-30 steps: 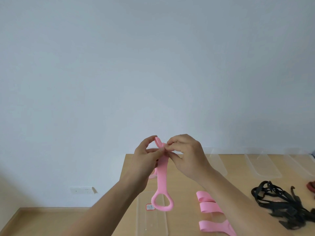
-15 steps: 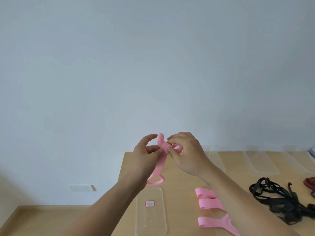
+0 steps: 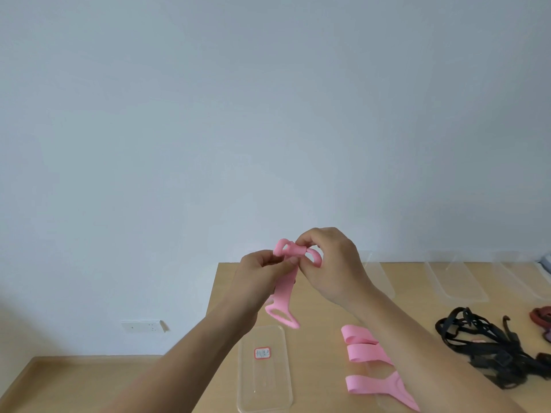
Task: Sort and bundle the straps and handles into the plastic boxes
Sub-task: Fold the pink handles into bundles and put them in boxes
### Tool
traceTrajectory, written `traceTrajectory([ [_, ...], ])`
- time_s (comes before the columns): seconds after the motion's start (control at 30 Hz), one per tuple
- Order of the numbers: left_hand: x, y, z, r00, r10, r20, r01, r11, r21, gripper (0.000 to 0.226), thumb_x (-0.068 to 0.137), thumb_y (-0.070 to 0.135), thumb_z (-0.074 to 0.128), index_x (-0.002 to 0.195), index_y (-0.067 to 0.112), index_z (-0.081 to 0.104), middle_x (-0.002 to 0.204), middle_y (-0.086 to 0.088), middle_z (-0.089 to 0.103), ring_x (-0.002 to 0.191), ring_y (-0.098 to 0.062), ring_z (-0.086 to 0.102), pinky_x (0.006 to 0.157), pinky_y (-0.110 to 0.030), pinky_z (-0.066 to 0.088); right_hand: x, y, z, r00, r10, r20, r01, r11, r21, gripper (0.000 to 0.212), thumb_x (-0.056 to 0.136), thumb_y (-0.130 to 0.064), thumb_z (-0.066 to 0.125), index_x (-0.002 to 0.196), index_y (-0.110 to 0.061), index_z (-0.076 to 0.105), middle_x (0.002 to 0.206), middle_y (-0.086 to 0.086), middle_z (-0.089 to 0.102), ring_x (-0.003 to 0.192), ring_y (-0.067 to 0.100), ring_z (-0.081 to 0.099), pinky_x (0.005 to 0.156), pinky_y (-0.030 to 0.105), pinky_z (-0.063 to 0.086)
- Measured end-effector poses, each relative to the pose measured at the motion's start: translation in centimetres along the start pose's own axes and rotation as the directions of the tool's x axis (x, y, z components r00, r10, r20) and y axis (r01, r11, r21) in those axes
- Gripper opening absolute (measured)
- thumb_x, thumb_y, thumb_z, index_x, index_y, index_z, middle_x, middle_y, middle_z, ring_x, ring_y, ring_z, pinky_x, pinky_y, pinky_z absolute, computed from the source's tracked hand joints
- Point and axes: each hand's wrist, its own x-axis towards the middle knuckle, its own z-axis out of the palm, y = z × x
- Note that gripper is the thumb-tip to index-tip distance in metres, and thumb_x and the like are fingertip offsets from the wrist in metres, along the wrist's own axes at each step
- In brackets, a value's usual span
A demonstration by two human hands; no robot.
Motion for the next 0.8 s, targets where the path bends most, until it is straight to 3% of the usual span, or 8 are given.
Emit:
traceTrajectory([
  [0.17,-0.3,0.7,0.2,0.995,0.026,0.1,-0.023,0.999,-0.03,0.051,0.092,0.063,0.061,0.106,0.018,0.081,0.094,-0.015,0.067,0.083,-0.021,0.058,0.081,-0.035,0.049,-0.3,-0.1,0.2,0.988,-0.13,-0.08,0.124,0.989,-0.082,0.012,0.081,-0.004,0.075,0.076,-0.011,0.066,0.072,-0.002,0.063,0.08,0.021,0.057,0.064,0.037,0.049],
  [0.27,-0.3,1.0,-0.1,0.995,0.013,0.099,-0.006,0.998,-0.068,0.043,0.093,0.054,0.061,0.102,0.018,0.082,0.095,-0.004,0.076,0.085,-0.019,0.066,0.079,-0.03,0.051,-0.4,0.1,0.1,0.978,-0.193,-0.079,0.187,0.98,-0.071,0.012,0.08,0.001,0.075,0.077,-0.007,0.067,0.076,0.001,0.065,0.081,0.024,0.06,0.067,0.039,0.051],
  [0.4,-0.1,0.9,-0.3,0.997,0.008,0.083,-0.001,0.996,-0.09,0.027,0.093,0.036,0.068,0.103,0.014,0.081,0.097,-0.005,0.079,0.085,-0.018,0.071,0.069,-0.022,0.054,-0.7,-0.1,-0.2,0.968,-0.246,-0.058,0.242,0.968,-0.061,0.022,0.074,0.011,0.074,0.085,-0.008,0.075,0.091,0.003,0.07,0.09,0.025,0.065,0.074,0.035,0.055],
  [0.5,-0.1,0.7,-0.3,0.998,0.006,0.066,0.002,0.992,-0.123,0.025,0.088,0.024,0.068,0.106,0.011,0.079,0.099,-0.007,0.079,0.086,-0.02,0.072,0.069,-0.024,0.054,-0.7,-0.2,-0.5,0.966,-0.25,-0.061,0.246,0.967,-0.064,0.023,0.073,0.01,0.076,0.086,-0.01,0.078,0.097,0.002,0.073,0.096,0.026,0.066,0.079,0.034,0.055],
  [0.67,0.1,0.4,-0.4,0.999,0.025,0.032,-0.02,0.989,-0.149,0.035,0.078,0.022,0.067,0.11,0.012,0.079,0.112,-0.014,0.078,0.097,-0.029,0.074,0.08,-0.036,0.058,-0.4,-0.7,-0.9,0.989,-0.126,-0.08,0.134,0.985,0.106,0.018,0.086,0.003,0.069,0.094,-0.012,0.075,0.097,-0.005,0.073,0.096,0.014,0.065,0.084,0.033,0.053],
  [0.8,0.1,0.1,-0.6,0.999,0.029,0.022,-0.026,0.991,-0.13,0.036,0.08,0.021,0.068,0.113,0.013,0.077,0.113,-0.01,0.078,0.101,-0.029,0.076,0.083,-0.038,0.058,0.0,-0.7,-1.1,0.985,0.095,0.146,-0.123,0.972,0.198,0.026,0.096,-0.011,0.062,0.12,-0.021,0.065,0.112,-0.014,0.066,0.101,0.002,0.061,0.087,0.024,0.053],
])
